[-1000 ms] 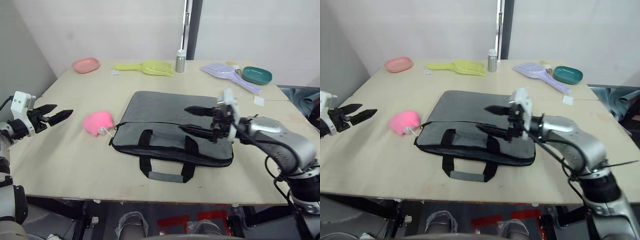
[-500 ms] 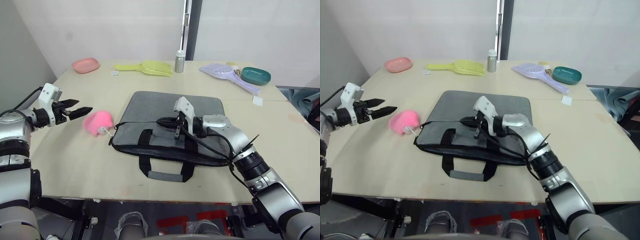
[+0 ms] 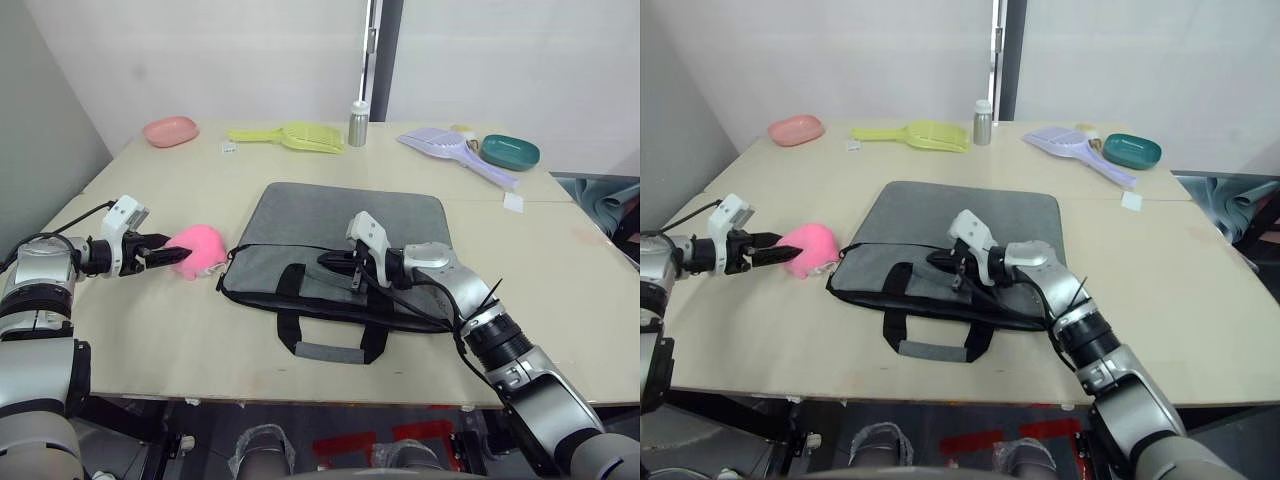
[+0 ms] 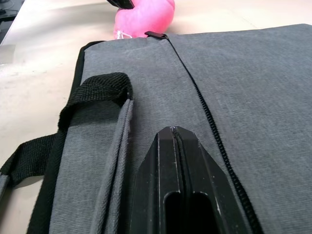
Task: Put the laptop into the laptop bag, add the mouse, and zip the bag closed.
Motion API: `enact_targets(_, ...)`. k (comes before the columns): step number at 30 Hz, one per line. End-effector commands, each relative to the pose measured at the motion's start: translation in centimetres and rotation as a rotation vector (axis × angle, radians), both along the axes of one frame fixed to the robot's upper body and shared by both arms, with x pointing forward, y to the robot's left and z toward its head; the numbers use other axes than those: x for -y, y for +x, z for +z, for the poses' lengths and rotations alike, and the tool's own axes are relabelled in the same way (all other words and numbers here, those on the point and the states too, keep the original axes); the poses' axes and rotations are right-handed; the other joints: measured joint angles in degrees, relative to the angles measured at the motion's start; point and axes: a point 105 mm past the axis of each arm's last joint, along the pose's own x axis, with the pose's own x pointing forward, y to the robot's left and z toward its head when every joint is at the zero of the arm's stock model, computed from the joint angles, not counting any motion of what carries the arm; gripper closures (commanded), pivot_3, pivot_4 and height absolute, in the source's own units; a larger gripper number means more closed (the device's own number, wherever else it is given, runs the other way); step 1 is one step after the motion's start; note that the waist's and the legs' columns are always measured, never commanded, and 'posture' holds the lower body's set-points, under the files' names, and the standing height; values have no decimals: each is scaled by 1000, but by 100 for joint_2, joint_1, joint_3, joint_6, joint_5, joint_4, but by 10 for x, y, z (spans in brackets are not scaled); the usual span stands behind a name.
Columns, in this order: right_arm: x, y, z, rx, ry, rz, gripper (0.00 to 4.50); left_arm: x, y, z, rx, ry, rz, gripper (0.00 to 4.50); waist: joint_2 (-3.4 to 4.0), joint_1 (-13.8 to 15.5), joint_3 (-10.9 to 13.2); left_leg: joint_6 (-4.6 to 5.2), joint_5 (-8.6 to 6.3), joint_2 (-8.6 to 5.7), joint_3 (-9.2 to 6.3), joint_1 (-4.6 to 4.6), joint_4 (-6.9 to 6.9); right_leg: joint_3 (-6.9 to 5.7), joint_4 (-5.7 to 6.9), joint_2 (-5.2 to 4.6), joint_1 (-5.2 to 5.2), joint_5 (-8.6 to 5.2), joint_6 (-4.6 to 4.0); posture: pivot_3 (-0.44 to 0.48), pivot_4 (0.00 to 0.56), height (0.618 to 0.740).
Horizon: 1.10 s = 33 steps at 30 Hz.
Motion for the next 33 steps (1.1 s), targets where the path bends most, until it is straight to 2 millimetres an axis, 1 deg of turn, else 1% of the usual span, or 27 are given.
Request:
enact_targets(1,1,-1,-1,13,-16,2,4500,-7,-5,11,18,16,-9,2915,0,0,0,0,0,0,0,0,0,-1,0,0,0,0,0,0,150,740)
enact_targets(3,0,-1,-3,12,-21,0,4500,-7,-7,12,17,14,-13,3466,0,-1,0,0,0,0,-1,0,-1,-1,0,0,0,0,0,0,150,740)
enact_targets(5,-1,-1,-5,11,-30,1,4500,-7,-10,13,17,12,-20,4359,0,-3,0,0,-1,1,0,0,-1,-1,0,0,0,-1,-1,0,150,740)
enact_targets(6,-1,-1,-7,11,-35,1,4500,-7,-12,13,17,17,-33,4467,0,-3,0,0,-1,1,0,0,-1,-1,0,0,0,-1,-1,0,150,740)
enact_targets(7,-1,-1,-7,12,-38,1,4500,-6,-14,14,17,21,-42,4467,0,-5,0,0,-1,1,0,0,-1,-1,1,0,0,-1,-1,0,150,740)
enact_targets(10,1,1,-12,19,-73,-11,4500,-2,-28,14,-26,36,-118,4467,0,-21,0,0,-1,2,0,0,-1,0,-1,1,-1,-1,-1,0,150,740)
enact_targets(13,4,5,-18,22,-110,-37,4500,1,-53,8,-119,80,-224,4467,0,-40,0,0,-2,4,1,1,-6,0,-5,2,-2,-2,-3,0,150,740)
enact_targets(15,4,5,-20,22,-113,-44,4500,8,-68,5,-182,81,-291,4467,-1,-43,-1,6,-7,4,3,4,-10,0,-5,1,-2,-3,-5,0,150,740)
enact_targets(18,1,5,-22,21,-115,-49,4500,22,-84,3,-234,76,-371,4467,-1,-37,-2,18,-14,4,5,13,-14,2,1,1,-1,-4,-6,0,150,740)
enact_targets(24,-1,6,-25,12,-118,-63,4500,53,-108,-5,-293,59,-499,4467,0,-86,-2,17,-12,6,12,30,-14,11,17,2,0,-5,-9,0,150,740)
enact_targets(30,-2,5,-30,3,-125,-72,4500,69,-125,-17,-334,33,-575,4467,0,-151,-2,17,-12,5,19,34,-25,14,9,3,0,-8,-13,0,150,740)
enact_targets(33,-3,5,-31,0,-127,-73,4500,72,-128,-18,-339,38,-589,4467,0,-165,-2,18,-12,5,21,38,-28,16,7,3,2,-8,-13,0,150,740)
